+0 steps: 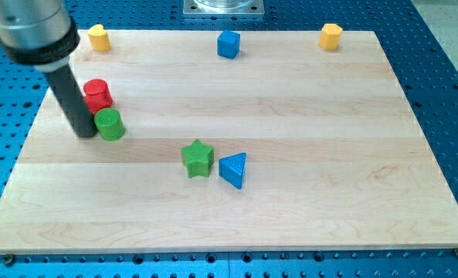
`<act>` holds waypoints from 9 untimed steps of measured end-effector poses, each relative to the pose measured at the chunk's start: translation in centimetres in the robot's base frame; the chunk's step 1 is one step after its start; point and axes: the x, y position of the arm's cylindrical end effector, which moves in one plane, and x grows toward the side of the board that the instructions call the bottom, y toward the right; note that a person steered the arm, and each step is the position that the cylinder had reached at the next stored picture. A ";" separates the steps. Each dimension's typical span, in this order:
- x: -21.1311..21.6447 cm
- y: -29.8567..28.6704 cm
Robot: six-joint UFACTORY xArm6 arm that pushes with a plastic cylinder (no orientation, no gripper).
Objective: Slide the green circle to the center left of the board
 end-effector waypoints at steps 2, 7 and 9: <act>-0.8 9.0; 2.6 0.7; 0.8 9.8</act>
